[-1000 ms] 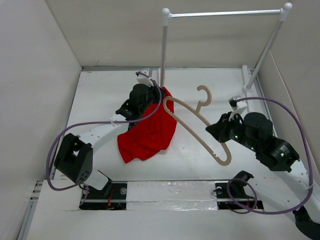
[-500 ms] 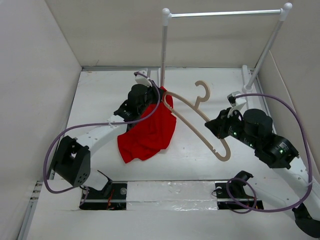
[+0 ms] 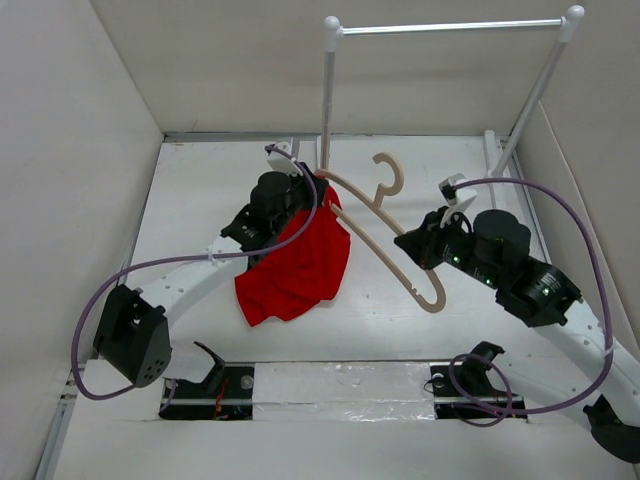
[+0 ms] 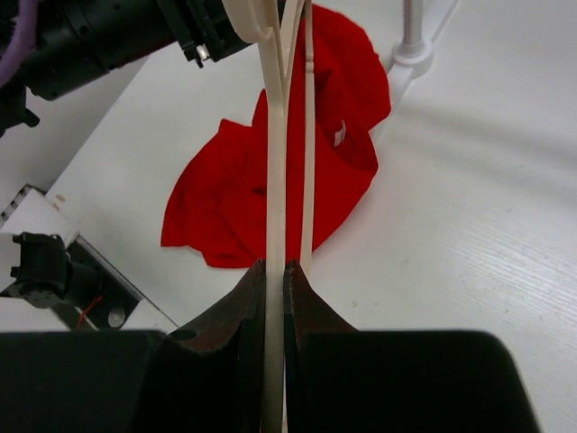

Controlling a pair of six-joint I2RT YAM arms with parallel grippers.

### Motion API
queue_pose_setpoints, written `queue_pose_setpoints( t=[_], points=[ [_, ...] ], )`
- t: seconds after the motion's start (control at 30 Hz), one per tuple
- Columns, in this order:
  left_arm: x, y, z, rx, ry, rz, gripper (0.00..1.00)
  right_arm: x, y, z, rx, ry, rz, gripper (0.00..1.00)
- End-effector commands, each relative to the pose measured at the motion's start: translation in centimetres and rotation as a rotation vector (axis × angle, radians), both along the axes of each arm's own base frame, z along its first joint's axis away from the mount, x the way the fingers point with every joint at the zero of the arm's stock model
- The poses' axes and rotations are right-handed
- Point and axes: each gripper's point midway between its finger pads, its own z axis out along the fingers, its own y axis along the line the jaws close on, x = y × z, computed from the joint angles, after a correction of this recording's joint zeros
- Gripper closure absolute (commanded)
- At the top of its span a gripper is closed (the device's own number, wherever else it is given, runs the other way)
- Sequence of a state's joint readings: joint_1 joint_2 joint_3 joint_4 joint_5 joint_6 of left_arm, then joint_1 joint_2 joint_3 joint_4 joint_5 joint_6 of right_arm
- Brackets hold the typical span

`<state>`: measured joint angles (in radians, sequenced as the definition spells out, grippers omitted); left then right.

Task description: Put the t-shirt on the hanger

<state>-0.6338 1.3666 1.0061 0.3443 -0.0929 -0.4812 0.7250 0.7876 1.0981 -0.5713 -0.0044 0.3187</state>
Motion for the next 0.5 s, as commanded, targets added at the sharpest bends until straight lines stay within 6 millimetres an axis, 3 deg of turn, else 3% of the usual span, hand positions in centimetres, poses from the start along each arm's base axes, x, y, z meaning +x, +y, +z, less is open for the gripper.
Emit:
queue_pose_setpoints(
  t=[0.0,0.17,0.47],
  points=[
    [-0.7,0.8,4.6,-0.046,-0.102,0.023,1.0,-0.5,1.9,1.8,0.065,-0.046,0.067,1.0],
    [-0.2,2.6,5.6,-0.066,-0.116,0.067,1.0,-2.0,1.6,2.5,0.074,-0.039,0.095,1.0],
    [0.0,3.1,7.1,-0.077,-0.133,0.097,1.0,-4.5,-0.1,1.0,0.092,0.018,0.108,1.0]
  ],
)
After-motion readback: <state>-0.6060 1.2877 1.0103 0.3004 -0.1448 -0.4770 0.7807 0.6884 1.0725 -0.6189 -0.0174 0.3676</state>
